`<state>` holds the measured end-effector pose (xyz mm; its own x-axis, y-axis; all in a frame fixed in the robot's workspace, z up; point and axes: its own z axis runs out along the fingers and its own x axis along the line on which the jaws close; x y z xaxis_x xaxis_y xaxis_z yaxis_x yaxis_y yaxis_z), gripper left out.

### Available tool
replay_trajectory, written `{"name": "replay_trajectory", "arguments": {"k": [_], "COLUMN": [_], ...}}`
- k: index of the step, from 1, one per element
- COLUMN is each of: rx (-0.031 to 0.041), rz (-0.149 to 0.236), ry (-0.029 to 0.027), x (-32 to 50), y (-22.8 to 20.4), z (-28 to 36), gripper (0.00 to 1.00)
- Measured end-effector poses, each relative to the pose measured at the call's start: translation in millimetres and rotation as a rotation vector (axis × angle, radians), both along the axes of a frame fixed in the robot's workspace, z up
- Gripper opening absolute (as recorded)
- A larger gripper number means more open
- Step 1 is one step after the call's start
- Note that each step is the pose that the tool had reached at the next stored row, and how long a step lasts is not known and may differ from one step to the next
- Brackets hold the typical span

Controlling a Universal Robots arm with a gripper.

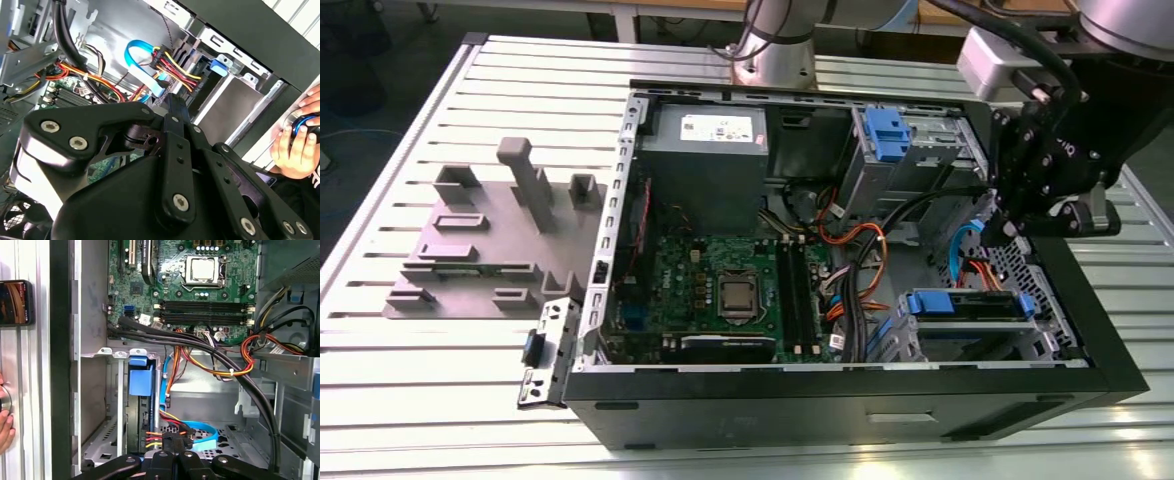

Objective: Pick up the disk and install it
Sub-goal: 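Insert the second disk wire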

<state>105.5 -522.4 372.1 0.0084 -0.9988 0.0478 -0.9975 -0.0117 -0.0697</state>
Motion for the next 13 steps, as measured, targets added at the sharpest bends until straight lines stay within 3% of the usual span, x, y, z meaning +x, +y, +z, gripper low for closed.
{"name": "replay_trajectory", "arguments": {"k": [8, 13], "rx": [0.0001, 0.0000], "rz": [0.005, 0.006], "ry": [0.0034, 0.0034], "x": [0.1, 0.2], "y": [7.1, 8.1], "z": [1.3, 1.3], "gripper": [0.11, 0.11]}}
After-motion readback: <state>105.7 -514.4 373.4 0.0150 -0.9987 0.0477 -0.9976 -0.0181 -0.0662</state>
